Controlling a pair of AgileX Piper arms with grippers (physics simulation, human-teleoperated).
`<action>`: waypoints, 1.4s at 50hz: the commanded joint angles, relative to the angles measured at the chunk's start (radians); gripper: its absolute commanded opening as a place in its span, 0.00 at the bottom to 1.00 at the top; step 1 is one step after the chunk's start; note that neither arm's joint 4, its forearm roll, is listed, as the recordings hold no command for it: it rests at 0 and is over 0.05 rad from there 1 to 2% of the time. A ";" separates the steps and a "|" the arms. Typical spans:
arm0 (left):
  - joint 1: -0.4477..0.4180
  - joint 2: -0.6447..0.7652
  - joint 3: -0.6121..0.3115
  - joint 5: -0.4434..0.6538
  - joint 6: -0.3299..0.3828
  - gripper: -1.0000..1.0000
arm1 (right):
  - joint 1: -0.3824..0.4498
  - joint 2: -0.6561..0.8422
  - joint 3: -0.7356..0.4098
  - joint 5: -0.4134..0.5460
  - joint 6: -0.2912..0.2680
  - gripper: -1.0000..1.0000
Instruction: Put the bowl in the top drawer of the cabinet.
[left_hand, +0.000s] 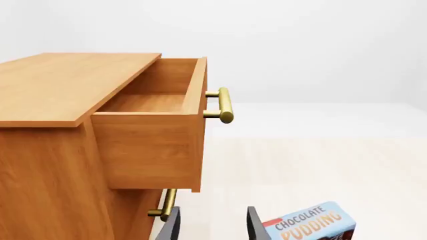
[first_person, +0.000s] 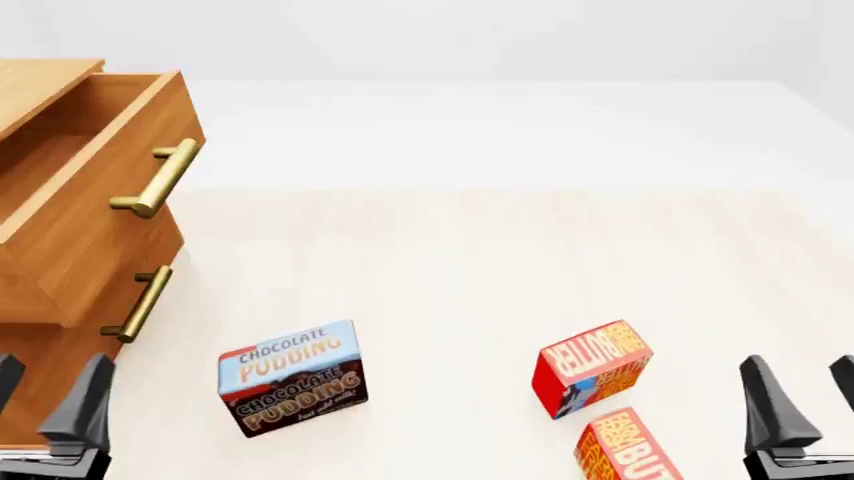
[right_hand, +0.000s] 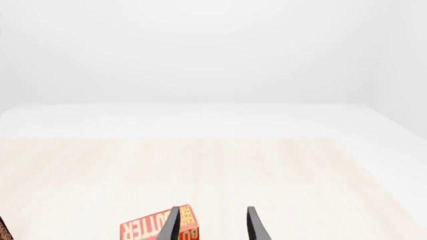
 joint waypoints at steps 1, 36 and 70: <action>0.000 0.026 -0.002 -0.016 0.000 1.00 | 0.003 0.001 -0.003 -0.005 0.003 1.00; -0.326 0.362 -0.281 0.198 -0.025 1.00 | 0.020 -0.002 -0.002 -0.022 0.034 1.00; -0.596 0.609 -0.401 0.349 0.065 1.00 | 0.022 -0.002 -0.002 -0.022 0.034 1.00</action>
